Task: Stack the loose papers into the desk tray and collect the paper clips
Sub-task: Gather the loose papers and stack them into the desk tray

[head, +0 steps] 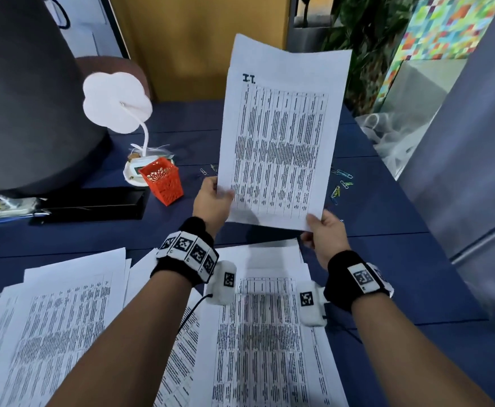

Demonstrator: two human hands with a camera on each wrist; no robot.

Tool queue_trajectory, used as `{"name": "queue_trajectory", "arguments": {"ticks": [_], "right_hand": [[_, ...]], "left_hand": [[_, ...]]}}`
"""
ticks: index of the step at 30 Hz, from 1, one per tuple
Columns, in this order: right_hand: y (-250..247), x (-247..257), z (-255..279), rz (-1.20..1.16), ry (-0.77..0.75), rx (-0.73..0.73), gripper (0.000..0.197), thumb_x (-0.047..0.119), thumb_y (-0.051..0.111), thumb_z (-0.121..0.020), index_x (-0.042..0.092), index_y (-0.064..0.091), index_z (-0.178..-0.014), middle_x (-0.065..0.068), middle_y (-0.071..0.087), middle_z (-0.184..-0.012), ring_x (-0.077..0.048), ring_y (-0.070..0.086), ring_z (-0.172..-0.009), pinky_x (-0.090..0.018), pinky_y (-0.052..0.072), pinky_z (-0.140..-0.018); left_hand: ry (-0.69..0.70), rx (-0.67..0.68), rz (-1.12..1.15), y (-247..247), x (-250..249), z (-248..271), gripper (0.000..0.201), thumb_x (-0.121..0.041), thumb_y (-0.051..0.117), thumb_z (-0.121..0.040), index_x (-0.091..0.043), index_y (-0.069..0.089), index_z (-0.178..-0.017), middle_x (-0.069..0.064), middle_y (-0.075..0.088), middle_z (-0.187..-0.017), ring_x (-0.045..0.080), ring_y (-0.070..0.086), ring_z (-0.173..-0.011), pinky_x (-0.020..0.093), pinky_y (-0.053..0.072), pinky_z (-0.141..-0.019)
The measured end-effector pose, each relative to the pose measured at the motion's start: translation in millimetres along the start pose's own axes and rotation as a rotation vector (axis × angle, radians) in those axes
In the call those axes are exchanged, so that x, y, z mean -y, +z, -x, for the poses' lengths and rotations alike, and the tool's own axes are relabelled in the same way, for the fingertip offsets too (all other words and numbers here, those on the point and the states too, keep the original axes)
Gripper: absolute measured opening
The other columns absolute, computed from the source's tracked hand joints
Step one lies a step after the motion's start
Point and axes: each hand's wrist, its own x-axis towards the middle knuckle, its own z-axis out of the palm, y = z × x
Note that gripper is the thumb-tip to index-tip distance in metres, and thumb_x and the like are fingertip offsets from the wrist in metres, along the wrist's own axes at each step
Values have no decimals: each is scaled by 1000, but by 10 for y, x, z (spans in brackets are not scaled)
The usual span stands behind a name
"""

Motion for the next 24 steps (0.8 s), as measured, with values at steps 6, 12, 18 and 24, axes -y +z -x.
{"name": "queue_trajectory", "arguments": {"ticks": [6, 12, 18, 24], "right_hand": [[137, 395, -353, -49, -38, -50, 16, 6, 43, -98, 10, 55, -88, -6, 57, -76, -2, 43, -34, -14, 32, -33], [257, 687, -640, -121, -35, -73, 23, 4, 46, -97, 12, 54, -77, -4, 57, -76, -2, 43, -34, -13, 32, -33], [350, 853, -886, -164, -38, -154, 17, 0, 47, -95, 6, 54, -81, -6, 55, -71, -5, 42, -36, -14, 32, -35], [321, 1002, -1150, -79, -21, -267, 6, 3, 57, -91, 6, 54, -86, -8, 55, -60, -13, 48, -46, -19, 40, -40]], "left_hand": [[-47, 62, -229, 46, 302, 8, 34, -14, 61, -88, -8, 51, -120, 7, 63, -107, 24, 60, -100, 30, 46, -90], [-273, 377, -543, 111, 679, -35, 75, -39, 74, -72, -14, 42, -135, 7, 52, -133, 27, 52, -121, 35, 44, -101], [-273, 637, -1091, 159, 793, 59, 111, -52, 75, -68, -16, 11, -151, 13, 6, -158, 36, 8, -144, 43, 22, -116], [-294, 649, -1154, 207, 864, 68, 122, -50, 82, -60, -18, 6, -151, 14, -5, -158, 38, 0, -145, 53, 21, -114]]}}
